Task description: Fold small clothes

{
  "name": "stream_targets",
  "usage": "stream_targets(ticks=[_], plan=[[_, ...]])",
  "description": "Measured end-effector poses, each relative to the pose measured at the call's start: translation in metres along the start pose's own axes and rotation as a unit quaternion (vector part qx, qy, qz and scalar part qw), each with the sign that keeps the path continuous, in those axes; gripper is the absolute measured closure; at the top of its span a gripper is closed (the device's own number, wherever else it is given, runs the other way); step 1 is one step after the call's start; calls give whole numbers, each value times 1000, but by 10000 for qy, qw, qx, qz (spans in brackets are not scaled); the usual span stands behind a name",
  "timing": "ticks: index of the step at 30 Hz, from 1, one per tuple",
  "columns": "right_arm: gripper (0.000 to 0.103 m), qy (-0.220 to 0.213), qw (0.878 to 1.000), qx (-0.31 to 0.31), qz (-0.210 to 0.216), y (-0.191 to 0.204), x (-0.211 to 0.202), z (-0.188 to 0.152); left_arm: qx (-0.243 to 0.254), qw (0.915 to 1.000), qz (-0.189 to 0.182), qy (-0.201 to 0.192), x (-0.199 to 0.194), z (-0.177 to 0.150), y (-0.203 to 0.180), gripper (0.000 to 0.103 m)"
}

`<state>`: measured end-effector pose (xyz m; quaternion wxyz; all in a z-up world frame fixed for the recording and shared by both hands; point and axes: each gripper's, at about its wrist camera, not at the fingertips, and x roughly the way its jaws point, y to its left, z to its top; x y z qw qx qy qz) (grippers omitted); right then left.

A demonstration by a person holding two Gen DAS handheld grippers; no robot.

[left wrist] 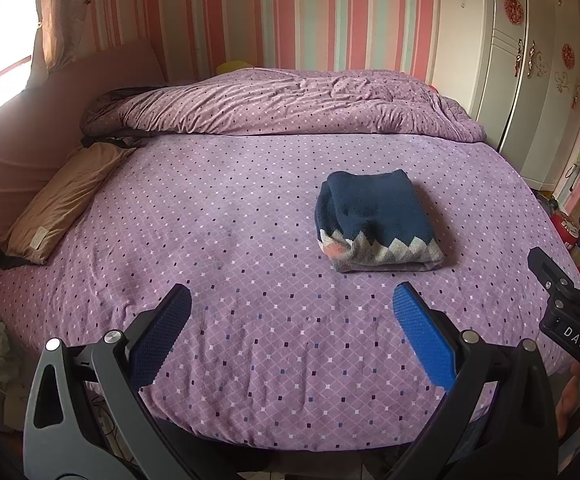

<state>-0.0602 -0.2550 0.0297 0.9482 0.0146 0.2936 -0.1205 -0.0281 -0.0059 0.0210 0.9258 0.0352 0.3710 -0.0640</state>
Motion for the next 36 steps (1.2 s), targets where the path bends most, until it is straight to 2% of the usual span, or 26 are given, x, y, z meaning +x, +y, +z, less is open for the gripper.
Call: stream_targets(ticks=[21,36], plan=[[2,-21,10000,-3,-6,-1,-1,2,78,9998,128,-108,-5,-1,-1,3],[2,-82,10000,-29,-39,-4,-2,7,15,10000,65,-16,-3,-2,0,3]])
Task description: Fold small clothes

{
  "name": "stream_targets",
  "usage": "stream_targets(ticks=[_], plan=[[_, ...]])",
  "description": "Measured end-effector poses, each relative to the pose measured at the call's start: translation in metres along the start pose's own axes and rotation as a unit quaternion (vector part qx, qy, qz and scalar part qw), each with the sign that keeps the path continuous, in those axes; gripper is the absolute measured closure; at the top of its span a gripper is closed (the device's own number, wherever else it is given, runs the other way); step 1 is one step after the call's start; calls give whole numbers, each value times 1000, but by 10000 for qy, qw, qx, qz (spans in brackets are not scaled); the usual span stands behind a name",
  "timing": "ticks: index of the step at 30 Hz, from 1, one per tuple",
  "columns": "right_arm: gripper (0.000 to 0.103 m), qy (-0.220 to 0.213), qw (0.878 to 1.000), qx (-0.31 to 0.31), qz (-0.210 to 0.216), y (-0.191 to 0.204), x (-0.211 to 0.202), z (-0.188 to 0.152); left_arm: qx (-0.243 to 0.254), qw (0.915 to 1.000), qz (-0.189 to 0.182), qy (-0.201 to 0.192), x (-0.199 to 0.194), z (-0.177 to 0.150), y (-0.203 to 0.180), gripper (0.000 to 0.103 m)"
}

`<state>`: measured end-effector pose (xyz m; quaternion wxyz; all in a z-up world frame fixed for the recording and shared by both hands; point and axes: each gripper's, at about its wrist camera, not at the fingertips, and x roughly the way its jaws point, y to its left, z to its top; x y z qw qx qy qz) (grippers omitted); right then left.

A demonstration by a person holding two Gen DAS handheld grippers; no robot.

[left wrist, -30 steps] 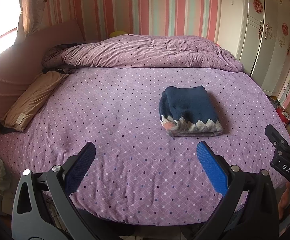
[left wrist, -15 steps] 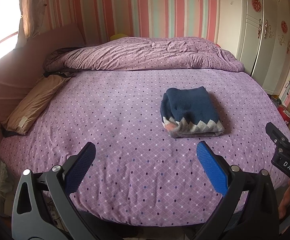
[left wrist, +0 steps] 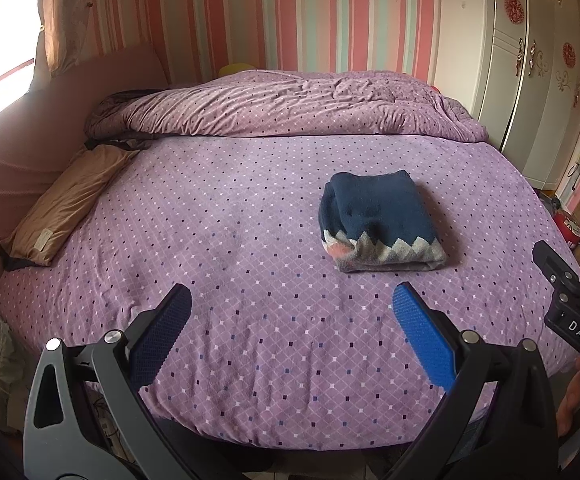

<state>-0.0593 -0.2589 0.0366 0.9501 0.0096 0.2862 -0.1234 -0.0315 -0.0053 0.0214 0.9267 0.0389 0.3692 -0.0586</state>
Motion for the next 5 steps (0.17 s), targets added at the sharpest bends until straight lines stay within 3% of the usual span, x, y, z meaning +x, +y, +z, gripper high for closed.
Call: stream_targets(ticks=[5], plan=[[2,-28,10000,-8,-21,2,-1,0,-22,10000,-10,64,2,-1,1,3]])
